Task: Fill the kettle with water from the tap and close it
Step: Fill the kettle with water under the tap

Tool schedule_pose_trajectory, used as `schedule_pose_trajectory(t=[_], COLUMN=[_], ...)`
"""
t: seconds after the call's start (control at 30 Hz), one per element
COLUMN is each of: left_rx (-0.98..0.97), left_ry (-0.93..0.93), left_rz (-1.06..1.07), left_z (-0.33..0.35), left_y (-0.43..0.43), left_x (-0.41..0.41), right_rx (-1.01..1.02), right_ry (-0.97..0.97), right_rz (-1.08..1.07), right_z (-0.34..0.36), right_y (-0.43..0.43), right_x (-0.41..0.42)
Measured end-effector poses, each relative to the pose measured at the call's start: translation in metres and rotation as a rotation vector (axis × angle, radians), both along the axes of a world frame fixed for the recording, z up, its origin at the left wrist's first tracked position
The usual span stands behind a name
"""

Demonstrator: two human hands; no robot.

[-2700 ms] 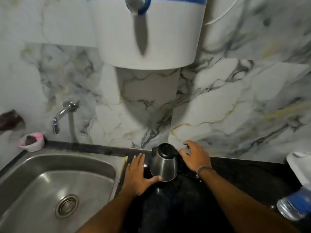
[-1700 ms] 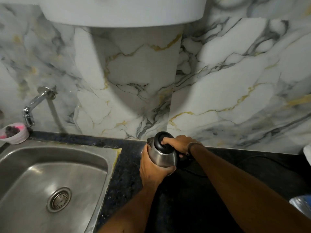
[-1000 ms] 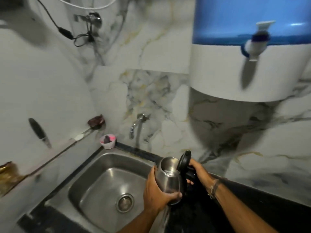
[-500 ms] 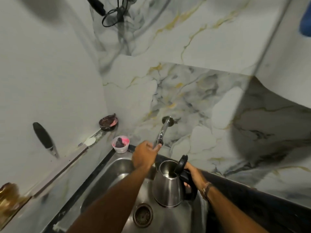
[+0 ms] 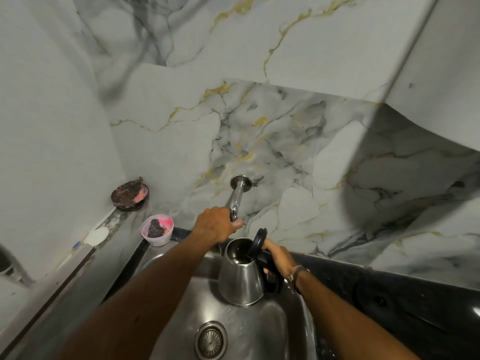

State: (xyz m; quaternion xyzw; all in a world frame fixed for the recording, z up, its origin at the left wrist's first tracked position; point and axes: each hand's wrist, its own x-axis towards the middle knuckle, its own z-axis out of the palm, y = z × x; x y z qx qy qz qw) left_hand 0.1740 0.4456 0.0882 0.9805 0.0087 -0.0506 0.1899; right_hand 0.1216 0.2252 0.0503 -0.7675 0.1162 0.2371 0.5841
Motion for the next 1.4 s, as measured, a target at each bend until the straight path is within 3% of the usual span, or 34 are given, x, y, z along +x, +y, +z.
schedule_pose_trajectory(t=[0.13, 0.3, 0.67, 1.4], left_rx=[-0.070, -0.184, -0.459, -0.386], left_ry=[0.096, 0.187, 0.144, 0.259], left_rz=[-0.224, -0.325, -0.154, -0.065], left_z=[-0.002, -0.004, -0.006, 0.018], left_y=[0.019, 0.030, 0.042, 0.031], left_x=[0.013, 0.026, 0.033, 0.026], right_rx=[0.006, 0.051, -0.021, -0.024], right_ry=[-0.030, -0.016, -0.085, -0.047], right_rz=[0.019, 0.053, 0.056, 0.088], right_z=[-0.003, -0.011, -0.018, -0.017], right_y=[0.009, 0.018, 0.032, 0.025], right_x=[0.010, 0.025, 0.031, 0.014])
